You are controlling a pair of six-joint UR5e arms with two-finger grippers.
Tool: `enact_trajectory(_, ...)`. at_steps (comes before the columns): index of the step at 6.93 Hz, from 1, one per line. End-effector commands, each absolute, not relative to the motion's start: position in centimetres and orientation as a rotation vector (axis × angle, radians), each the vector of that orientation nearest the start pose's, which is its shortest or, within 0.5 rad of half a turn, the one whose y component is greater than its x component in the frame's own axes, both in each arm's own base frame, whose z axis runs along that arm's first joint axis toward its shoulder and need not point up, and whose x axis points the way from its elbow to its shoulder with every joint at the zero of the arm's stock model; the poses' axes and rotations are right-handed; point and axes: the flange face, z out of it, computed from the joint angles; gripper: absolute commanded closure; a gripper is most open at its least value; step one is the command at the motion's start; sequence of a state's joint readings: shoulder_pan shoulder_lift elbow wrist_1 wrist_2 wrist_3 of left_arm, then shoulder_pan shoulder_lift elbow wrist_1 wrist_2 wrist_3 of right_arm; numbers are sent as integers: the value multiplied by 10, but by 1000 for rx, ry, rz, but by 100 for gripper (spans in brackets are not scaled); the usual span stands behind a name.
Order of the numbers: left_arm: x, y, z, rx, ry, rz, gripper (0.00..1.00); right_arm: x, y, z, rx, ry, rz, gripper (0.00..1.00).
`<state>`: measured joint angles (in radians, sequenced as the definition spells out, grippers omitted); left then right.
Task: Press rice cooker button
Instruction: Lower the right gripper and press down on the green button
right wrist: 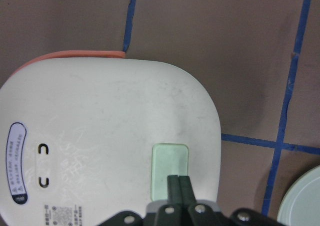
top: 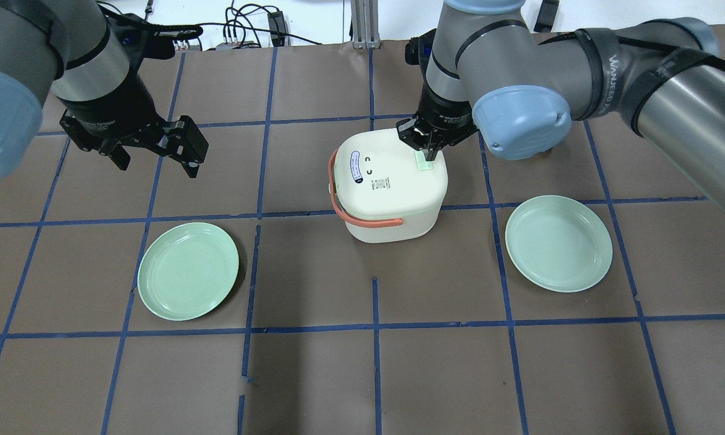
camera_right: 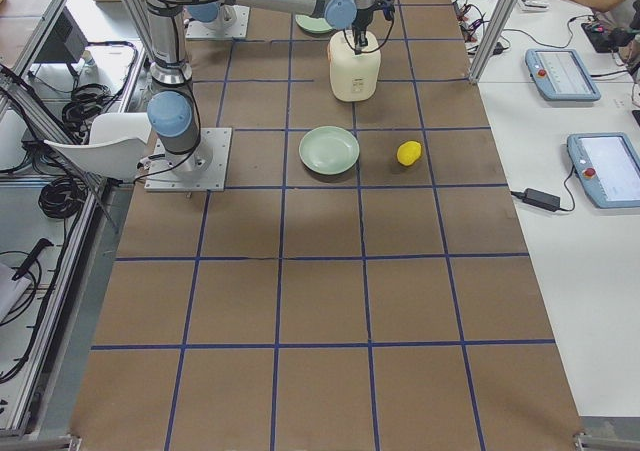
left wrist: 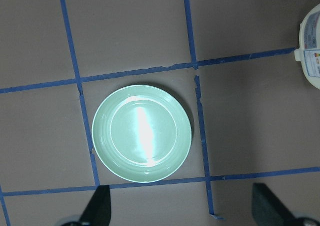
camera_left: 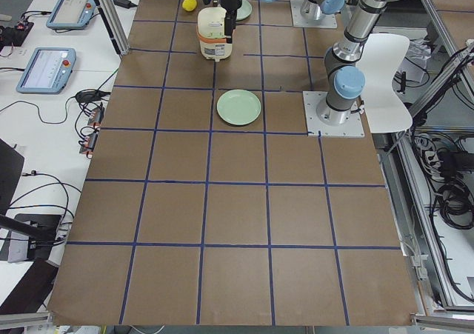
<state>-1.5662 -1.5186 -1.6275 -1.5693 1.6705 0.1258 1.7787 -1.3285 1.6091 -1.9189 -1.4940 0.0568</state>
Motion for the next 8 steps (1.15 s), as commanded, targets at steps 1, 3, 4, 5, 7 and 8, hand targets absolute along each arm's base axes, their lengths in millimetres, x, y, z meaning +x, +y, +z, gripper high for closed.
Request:
enact_trajectory(1, -121, -470, 486, 184, 3037, 15, 0, 261, -543, 371, -240, 3044, -79, 93)
enact_trajectory(3, -121, -470, 486, 184, 3037, 15, 0, 262, -544, 367, -242, 3044, -77, 93)
enact_trajectory(4, -121, -470, 486, 184, 3037, 15, 0, 262, -544, 365, -245, 3044, -72, 93)
enact_trajectory(5, -121, -470, 486, 184, 3037, 15, 0, 262, -543, 361, -245, 3042, -78, 93)
enact_trajectory(7, -121, -470, 486, 184, 3037, 15, 0, 262, -541, 354, -250, 3042, -86, 93)
enact_trajectory(8, -121, -470, 486, 184, 3037, 15, 0, 262, -541, 354, -254, 3042, -84, 93)
